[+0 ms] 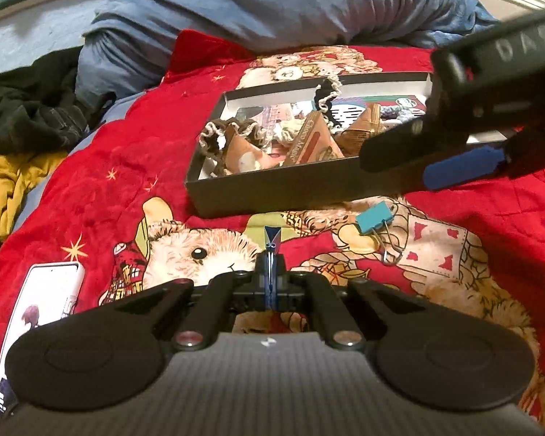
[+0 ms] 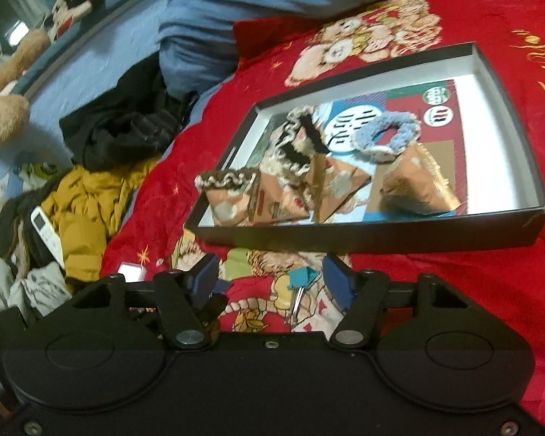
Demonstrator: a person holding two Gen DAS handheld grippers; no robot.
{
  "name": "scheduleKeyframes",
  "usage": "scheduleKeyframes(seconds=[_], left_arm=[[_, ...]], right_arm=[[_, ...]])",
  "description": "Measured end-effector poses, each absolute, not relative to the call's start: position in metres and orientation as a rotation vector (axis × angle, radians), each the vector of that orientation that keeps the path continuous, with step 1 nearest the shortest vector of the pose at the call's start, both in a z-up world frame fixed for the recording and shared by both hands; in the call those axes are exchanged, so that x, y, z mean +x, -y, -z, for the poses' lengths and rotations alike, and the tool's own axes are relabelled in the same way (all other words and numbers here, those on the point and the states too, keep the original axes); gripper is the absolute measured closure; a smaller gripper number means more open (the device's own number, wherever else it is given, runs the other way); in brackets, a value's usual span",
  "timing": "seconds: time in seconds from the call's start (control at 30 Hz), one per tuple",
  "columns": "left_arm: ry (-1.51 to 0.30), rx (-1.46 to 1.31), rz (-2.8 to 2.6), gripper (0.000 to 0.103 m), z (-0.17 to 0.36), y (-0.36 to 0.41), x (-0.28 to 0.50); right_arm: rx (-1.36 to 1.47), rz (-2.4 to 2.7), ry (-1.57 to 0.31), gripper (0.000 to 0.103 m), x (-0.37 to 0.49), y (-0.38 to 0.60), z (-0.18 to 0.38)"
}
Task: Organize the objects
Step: 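Grasp a blue binder clip with the right gripper while left holds its clip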
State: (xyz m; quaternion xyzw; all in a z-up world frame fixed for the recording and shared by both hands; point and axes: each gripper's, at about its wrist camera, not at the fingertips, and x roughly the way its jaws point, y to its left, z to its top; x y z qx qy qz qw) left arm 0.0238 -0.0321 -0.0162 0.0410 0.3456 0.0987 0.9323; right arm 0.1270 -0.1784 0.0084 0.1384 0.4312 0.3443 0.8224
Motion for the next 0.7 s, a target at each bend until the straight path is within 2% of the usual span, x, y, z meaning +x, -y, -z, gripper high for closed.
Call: scheduleKeyframes(seconds=[0.53, 0.7], left_arm=[[-0.723, 0.076, -0.214, 0.1, 0.017, 0.028, 0.029], [-0.723, 0.071, -0.216, 0.1, 0.017, 0.027, 0.029]], right_arm=[[0.099, -0.738, -1.026, 0.057, 0.131, 0.132, 0.022], [0.084, -0.719, -1.03, 0.083, 0.135, 0.127, 0.025]])
